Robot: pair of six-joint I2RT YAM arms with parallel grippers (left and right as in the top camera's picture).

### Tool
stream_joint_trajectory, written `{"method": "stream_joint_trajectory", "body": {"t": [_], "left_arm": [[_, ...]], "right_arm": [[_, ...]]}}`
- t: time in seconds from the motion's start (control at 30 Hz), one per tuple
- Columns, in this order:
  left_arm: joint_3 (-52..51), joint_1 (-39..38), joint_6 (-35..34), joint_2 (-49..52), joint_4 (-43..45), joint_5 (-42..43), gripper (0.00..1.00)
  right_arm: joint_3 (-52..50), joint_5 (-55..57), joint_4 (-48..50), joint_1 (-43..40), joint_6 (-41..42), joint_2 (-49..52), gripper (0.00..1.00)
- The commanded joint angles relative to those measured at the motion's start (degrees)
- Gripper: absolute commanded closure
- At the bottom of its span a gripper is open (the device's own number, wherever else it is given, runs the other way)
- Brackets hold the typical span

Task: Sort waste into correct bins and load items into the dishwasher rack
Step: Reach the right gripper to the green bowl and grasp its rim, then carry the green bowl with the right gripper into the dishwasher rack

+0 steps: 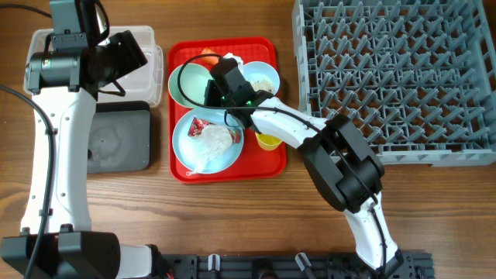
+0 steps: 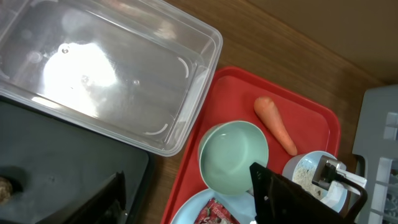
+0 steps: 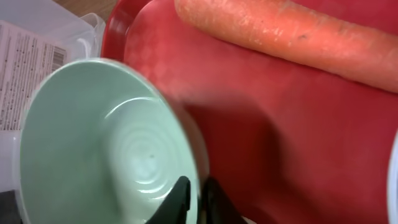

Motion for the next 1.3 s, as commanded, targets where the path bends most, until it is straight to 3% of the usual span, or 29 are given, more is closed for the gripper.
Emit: {"method": "stream_joint_trajectory", "body": {"t": [0.0, 0.2, 0.53, 0.77, 0.9, 1.13, 1.27], "left_arm": [[-0.1, 0.2, -0.5, 0.5, 0.3, -0.8, 0.25], [-0.1, 0.2, -0.5, 0.5, 0.4, -0.8, 0.21], [-0.1, 0.2, -0.5, 0.5, 0.5, -0.8, 0.15], [-0.1, 0.2, -0.5, 0.5, 0.5, -0.8, 0.12], [-0.1, 0.2, -0.5, 0.5, 0.5, -0.8, 0.09], [-0.1, 0.2, -0.5, 0.5, 0.5, -0.7, 0.08], [-0.1, 0.2, -0.5, 0.5, 0.5, -0.7, 0.08]], "right_arm": [[1.2, 1.3, 0.3, -0.2, 0.1, 1.3, 0.96], [2.3, 1.0, 0.5, -0.4, -0.9, 1.0, 0.96], [11.2, -1.6, -9.4, -0.5, -13.6, -8.9, 0.96], [11.2, 15.5, -21.6, -6.1, -16.7, -21.0, 0.96], [11.2, 22.8, -24.5, -11.4, -19.2, -23.0, 0.96], [11.2, 43.2, -21.0, -18.4, -19.8, -22.2, 0.96], [11.2, 54.7, -12.6, -19.9, -29.7, -20.4, 0.96]]}}
